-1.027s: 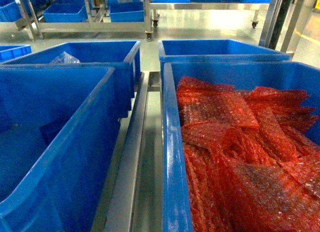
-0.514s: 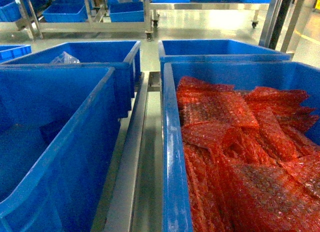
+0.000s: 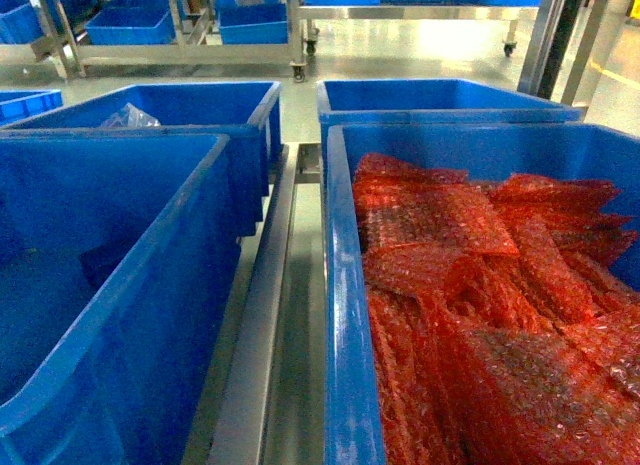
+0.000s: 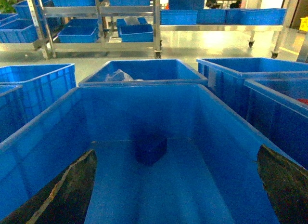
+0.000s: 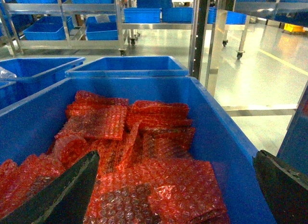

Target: Pick blue part to blue bin on bottom shelf

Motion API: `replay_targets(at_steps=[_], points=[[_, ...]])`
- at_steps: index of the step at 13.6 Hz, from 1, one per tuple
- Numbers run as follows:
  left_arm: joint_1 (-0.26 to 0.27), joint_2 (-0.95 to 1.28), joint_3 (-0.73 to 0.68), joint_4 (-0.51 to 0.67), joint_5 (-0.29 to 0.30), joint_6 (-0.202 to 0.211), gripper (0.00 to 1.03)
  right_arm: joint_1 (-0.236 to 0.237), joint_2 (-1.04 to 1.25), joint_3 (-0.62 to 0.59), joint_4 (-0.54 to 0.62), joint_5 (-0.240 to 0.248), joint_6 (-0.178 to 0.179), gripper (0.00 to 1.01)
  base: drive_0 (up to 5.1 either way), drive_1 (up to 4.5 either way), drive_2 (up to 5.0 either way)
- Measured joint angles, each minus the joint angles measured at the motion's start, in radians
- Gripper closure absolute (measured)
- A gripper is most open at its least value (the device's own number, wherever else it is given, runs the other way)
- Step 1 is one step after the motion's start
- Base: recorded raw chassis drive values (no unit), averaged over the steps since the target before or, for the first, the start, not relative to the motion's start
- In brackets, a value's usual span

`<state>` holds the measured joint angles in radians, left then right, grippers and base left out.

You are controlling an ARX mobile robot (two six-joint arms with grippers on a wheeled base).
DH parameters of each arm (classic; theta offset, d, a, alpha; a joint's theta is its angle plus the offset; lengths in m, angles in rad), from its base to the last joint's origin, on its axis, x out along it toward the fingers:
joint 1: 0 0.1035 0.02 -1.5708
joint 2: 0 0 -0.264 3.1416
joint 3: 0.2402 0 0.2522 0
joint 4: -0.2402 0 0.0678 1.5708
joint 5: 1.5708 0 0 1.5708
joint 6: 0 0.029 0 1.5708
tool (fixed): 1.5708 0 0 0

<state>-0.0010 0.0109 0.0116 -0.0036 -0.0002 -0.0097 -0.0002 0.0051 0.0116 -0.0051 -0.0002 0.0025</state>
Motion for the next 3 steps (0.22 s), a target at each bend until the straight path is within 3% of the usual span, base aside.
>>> replay_targets(at_steps=[3], points=[[0.0, 0.0, 0.0, 0.0, 0.0, 0.0, 0.05, 0.0, 0.0, 0.0, 0.0, 0.0, 0.0, 0.03, 0.0, 0.0, 0.0]])
